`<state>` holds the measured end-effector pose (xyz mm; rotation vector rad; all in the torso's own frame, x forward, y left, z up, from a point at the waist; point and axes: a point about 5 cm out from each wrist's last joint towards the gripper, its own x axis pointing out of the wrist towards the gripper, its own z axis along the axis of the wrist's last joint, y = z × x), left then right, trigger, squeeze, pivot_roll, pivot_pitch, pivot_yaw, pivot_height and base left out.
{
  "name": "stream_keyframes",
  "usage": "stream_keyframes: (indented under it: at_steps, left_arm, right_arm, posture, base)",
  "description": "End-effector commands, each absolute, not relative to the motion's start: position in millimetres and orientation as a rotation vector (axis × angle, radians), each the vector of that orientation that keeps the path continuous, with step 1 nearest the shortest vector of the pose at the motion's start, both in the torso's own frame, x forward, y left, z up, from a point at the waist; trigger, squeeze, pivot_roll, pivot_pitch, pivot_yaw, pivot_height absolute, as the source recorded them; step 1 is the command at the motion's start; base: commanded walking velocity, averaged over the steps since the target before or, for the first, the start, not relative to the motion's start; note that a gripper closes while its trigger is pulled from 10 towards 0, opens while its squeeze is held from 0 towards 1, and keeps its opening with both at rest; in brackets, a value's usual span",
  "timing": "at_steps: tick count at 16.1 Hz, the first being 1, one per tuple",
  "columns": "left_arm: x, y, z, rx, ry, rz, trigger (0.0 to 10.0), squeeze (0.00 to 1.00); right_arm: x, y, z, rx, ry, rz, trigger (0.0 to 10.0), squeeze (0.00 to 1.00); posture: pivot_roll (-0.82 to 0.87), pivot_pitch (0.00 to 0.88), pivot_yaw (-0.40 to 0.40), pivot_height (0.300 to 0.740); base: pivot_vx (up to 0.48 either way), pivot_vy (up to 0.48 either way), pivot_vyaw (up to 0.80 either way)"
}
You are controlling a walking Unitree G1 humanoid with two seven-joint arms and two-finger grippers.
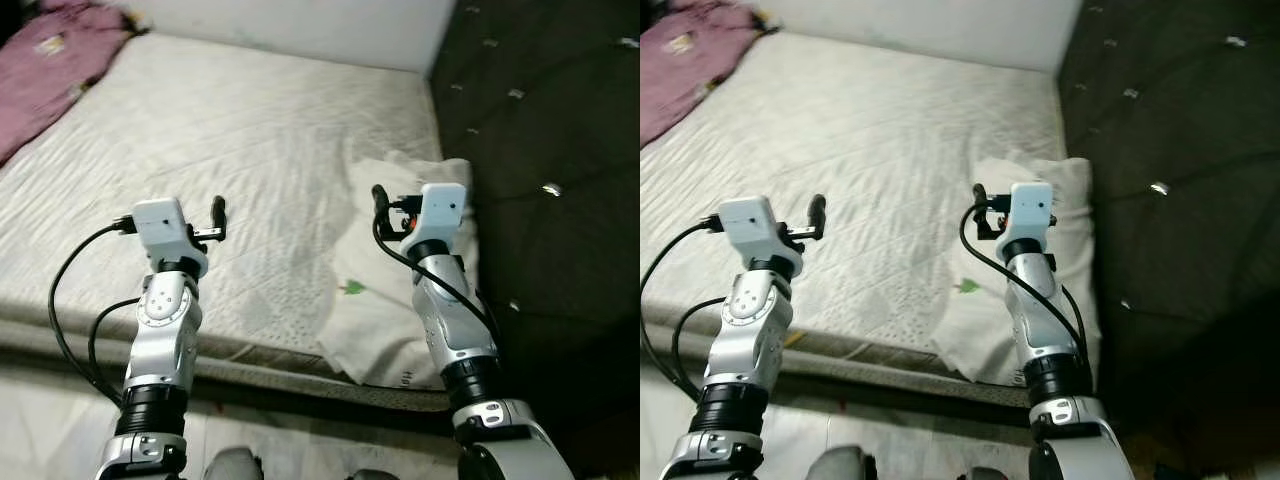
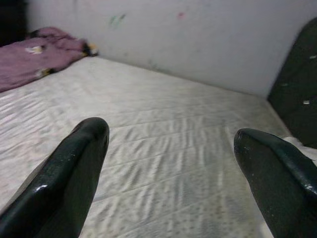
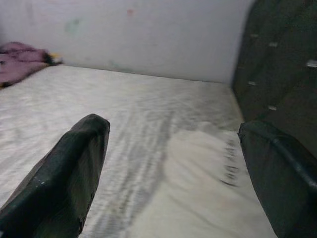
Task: Clean up the room
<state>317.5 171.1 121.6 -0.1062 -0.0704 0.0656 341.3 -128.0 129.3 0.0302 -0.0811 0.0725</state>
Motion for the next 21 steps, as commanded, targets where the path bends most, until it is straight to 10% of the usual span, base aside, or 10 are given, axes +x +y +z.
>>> stream_keyframes:
  at_steps: [1,12,21]
  left_arm:
    - [318.2,164.7,122.1,-0.112,-0.07,0.04,10.0,0.0]
    - [315.9,158.3,121.2,-0.15,-0.077,0.013,10.0,0.0]
    - [315.7,157.2,120.2,-0.151,-0.071,0.015,10.0,0.0]
  right_arm:
    - [342.2,-133.9,128.2,0.025,-0.066,0.056,10.0,0.0]
    - [342.2,-133.8,127.1,0.005,-0.05,0.092,10.0,0.0]
    - [342.0,-133.2,124.6,0.002,-0.031,0.11,10.0,0.0]
  posture:
    - [0.05,0.0,-0.065,0.74]
    - [0.05,0.0,-0.085,0.74]
    - [0.05,0.0,-0.088,0.74]
  base:
    - [0.0,0.0,-0.8]
    - [0.0,0.0,-0.39]
    - [0.0,0.48,0.0]
